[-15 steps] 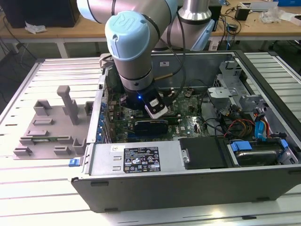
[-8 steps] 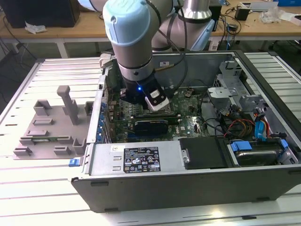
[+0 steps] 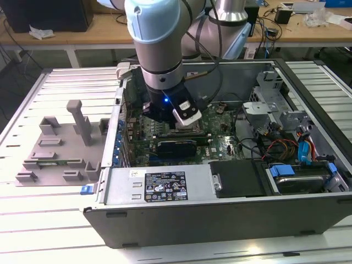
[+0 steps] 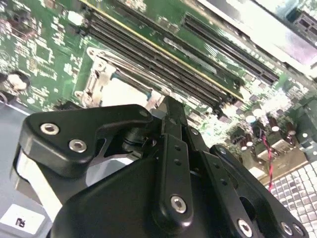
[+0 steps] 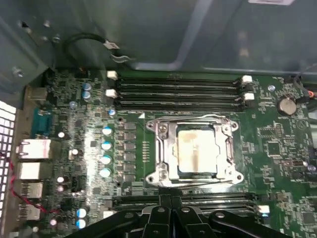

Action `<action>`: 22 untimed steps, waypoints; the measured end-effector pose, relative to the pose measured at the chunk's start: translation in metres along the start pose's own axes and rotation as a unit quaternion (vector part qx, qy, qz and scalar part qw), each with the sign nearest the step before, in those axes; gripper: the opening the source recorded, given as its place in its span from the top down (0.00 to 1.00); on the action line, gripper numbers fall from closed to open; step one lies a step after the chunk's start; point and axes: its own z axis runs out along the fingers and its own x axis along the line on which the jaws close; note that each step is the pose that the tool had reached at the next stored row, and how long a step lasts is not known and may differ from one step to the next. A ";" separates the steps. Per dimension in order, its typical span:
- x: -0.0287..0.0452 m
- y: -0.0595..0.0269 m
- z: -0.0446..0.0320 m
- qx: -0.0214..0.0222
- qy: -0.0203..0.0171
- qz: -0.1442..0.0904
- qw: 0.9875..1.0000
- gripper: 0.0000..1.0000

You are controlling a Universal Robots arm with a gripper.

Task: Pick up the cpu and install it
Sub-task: 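Install the second cpu locking lever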

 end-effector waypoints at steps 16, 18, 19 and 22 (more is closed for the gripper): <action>-0.0258 0.0237 0.0080 0.002 -0.003 0.014 1.000 0.89; -0.0280 0.0273 0.0090 0.002 -0.004 0.016 1.000 0.89; -0.0293 0.0289 0.0095 0.002 -0.004 0.017 1.000 0.89; -0.0295 0.0292 0.0096 0.002 -0.004 0.017 1.000 0.89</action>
